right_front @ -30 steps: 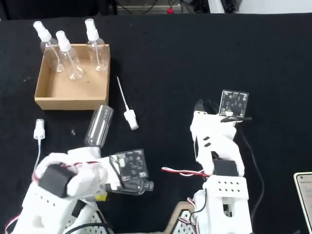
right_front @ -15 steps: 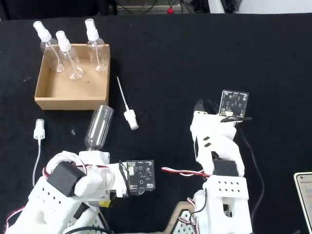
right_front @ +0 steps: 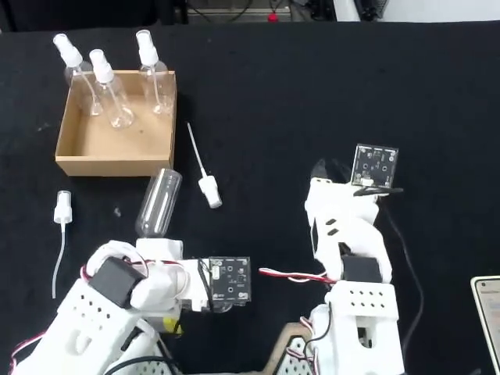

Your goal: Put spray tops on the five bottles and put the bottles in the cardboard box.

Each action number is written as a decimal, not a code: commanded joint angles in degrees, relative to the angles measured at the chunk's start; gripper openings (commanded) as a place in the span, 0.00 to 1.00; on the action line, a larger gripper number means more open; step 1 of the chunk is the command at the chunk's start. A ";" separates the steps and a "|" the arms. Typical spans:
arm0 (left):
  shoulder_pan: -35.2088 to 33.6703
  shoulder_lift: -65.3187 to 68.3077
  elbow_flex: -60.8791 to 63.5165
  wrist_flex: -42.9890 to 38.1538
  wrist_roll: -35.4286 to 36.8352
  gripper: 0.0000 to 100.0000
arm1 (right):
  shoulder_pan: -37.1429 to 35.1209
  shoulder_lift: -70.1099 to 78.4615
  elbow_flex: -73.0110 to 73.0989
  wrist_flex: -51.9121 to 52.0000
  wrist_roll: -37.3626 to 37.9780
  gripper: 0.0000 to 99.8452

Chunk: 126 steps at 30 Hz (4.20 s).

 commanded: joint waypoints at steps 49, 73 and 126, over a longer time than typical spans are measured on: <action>9.80 0.00 15.96 -28.13 8.35 0.35 | 3.25 -0.75 -1.80 -1.32 0.00 0.07; 9.98 -0.62 20.97 -33.85 10.11 0.26 | 4.75 -0.84 -1.45 -2.99 -0.09 0.07; -88.66 0.00 -0.57 -20.75 14.86 0.17 | 0.62 -0.66 -1.36 -2.46 0.18 0.07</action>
